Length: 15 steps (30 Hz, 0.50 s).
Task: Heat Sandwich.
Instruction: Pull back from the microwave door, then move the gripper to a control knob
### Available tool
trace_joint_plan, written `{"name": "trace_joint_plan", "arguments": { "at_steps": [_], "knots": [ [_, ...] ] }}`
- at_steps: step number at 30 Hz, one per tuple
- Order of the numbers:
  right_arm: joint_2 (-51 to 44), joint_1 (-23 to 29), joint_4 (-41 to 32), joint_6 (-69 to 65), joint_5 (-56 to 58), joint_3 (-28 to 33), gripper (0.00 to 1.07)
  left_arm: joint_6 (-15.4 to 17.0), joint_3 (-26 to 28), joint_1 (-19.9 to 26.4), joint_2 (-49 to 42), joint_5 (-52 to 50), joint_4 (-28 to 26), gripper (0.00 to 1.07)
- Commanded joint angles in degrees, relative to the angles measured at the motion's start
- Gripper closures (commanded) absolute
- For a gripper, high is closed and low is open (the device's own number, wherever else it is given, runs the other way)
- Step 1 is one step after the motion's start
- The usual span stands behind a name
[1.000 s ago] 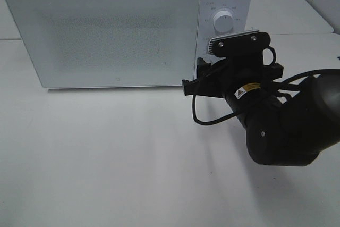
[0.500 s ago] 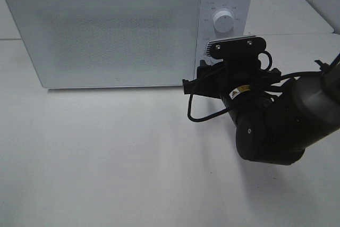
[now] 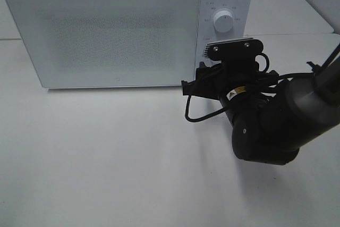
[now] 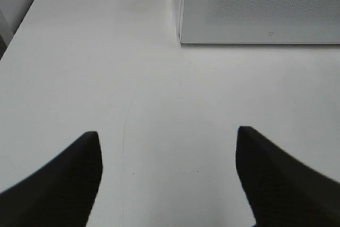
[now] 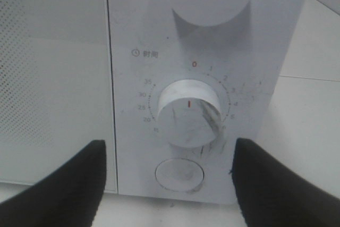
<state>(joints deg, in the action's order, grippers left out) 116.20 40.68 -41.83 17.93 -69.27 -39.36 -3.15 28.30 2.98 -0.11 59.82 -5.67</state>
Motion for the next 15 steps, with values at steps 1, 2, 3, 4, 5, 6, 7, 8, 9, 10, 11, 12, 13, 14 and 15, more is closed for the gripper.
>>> {"name": "trace_joint_plan", "arguments": {
  "at_steps": [1, 2, 3, 4, 5, 6, 7, 8, 9, 10, 11, 12, 13, 14, 15],
  "knots": [
    [0.2, -0.1, 0.3, 0.2, -3.2, -1.3, 0.41, 0.3, -0.2, -0.1, -1.0, -0.5, -0.2, 0.41],
    [0.5, -0.1, 0.3, 0.2, -3.2, -1.5, 0.41, 0.3, -0.2, -0.1, -1.0, -0.5, -0.2, 0.41],
    [1.0, -0.1, 0.0, 0.2, -3.2, -2.2, 0.41, 0.3, -0.2, -0.1, -1.0, -0.5, -0.2, 0.41],
    [1.4, -0.1, -0.3, 0.2, -3.2, -2.5, 0.41, 0.3, -0.2, -0.1, -1.0, -0.5, -0.2, 0.41],
    [1.4, -0.1, -0.3, 0.2, -3.2, -2.5, 0.41, 0.3, -0.2, -0.1, -1.0, -0.5, -0.2, 0.41],
    [1.8, -0.1, -0.9, 0.2, -3.2, -2.9, 0.41, 0.3, -0.2, -0.1, -1.0, -0.5, -0.2, 0.41],
    [2.1, -0.1, -1.3, 0.2, -3.2, -3.2, 0.41, 0.3, -0.2, -0.1, -1.0, -0.5, -0.2, 0.41],
    [2.3, -0.7, -1.7, 0.2, -3.2, -3.5, 0.41, 0.3, -0.2, -0.1, -1.0, -0.5, -0.2, 0.41],
    [2.3, -0.7, -1.7, 0.2, -2.9, -3.7, 0.41, 0.3, -0.2, -0.1, -1.0, -0.5, -0.2, 0.41],
    [2.3, -0.7, -1.7, 0.2, -2.9, -3.7, 0.41, 0.3, -0.2, -0.1, -1.0, -0.5, -0.2, 0.41],
    [2.3, -0.7, -1.9, 0.2, -2.9, -3.8, 0.41, 0.3, -0.2, -0.1, -1.0, -0.5, -0.2, 0.41],
    [2.3, -1.6, -2.2, 0.2, -2.9, -4.4, 0.41, 0.3, -0.2, -0.1, -1.0, -0.5, -0.2, 0.41],
    [2.3, -1.9, -2.3, 0.2, -2.6, -4.6, 0.41, 0.3, -0.2, -0.1, -1.0, -0.5, -0.2, 0.41],
    [2.3, -1.9, -2.3, 0.2, -2.6, -4.6, 0.41, 0.3, -0.2, -0.1, -1.0, -0.5, -0.2, 0.41],
    [2.3, -2.1, -2.3, 0.2, -2.3, -4.9, 0.41, 0.3, -0.2, -0.1, -1.0, -0.5, -0.2, 0.41]
  ]
}}
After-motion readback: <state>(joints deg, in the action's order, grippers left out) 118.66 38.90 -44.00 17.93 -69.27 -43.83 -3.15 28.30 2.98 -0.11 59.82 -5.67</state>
